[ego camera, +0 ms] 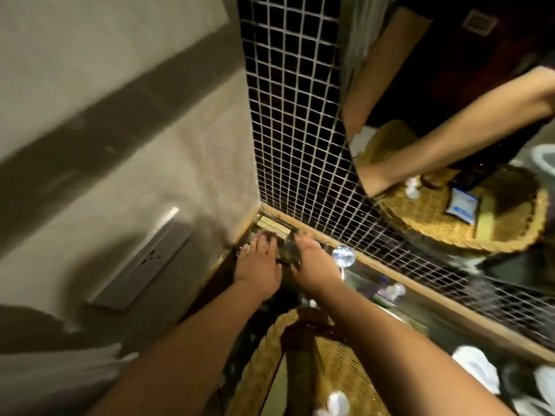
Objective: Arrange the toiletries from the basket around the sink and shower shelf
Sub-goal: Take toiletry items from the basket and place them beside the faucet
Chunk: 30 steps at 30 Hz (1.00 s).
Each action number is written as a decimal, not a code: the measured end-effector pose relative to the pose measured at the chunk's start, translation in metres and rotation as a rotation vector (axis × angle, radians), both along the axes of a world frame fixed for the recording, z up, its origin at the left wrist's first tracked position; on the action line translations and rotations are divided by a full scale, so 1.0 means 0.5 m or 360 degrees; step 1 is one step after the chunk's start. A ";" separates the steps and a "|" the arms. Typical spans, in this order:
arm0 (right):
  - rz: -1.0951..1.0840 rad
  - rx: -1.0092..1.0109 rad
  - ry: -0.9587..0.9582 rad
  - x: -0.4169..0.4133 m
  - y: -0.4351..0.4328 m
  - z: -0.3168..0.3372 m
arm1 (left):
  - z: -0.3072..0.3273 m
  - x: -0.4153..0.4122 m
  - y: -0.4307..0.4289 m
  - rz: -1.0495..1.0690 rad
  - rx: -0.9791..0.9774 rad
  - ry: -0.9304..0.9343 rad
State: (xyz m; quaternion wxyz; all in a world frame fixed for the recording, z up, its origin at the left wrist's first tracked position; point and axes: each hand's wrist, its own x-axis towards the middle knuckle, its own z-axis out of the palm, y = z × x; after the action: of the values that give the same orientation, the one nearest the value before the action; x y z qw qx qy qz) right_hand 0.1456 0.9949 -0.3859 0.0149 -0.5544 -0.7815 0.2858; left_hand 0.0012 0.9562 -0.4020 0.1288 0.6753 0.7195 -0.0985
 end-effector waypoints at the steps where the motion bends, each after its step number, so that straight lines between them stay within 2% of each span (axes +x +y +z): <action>1: -0.0021 0.0008 0.0007 0.010 -0.010 0.018 | 0.013 0.007 -0.013 -0.0015 0.0029 -0.0010; 4: -0.0002 0.0085 -0.0006 0.041 -0.043 0.069 | 0.055 0.032 -0.050 -0.0026 0.0070 -0.0083; 9: 0.0152 0.0287 -0.0013 0.094 -0.118 0.123 | 0.102 0.076 -0.114 -0.0121 0.0105 0.0001; 13: 0.0188 0.0280 -0.0062 0.128 -0.184 0.129 | 0.113 0.109 -0.173 -0.0193 0.0189 0.0048; 18: 0.0305 0.0261 -0.0137 0.180 -0.259 0.107 | 0.092 0.153 -0.265 -0.0500 0.0309 0.0091; 21: 0.0426 0.0217 -0.0158 0.217 -0.301 0.079 | 0.074 0.180 -0.312 -0.0668 0.0269 0.0025; 26: 0.0560 -0.0021 -0.0492 0.281 -0.360 0.014 | 0.018 0.234 -0.357 -0.0790 0.0006 0.0040; 30: 0.0609 -0.0256 -0.0479 0.312 -0.389 -0.037 | -0.050 0.263 -0.406 -0.0793 -0.0106 0.0012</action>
State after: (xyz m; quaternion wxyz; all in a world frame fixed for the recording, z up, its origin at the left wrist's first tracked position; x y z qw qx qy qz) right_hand 0.3015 0.8003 -0.4045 -0.2000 -0.4320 -0.8404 0.2589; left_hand 0.1326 0.7534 -0.4273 0.1199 0.8268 0.5276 -0.1535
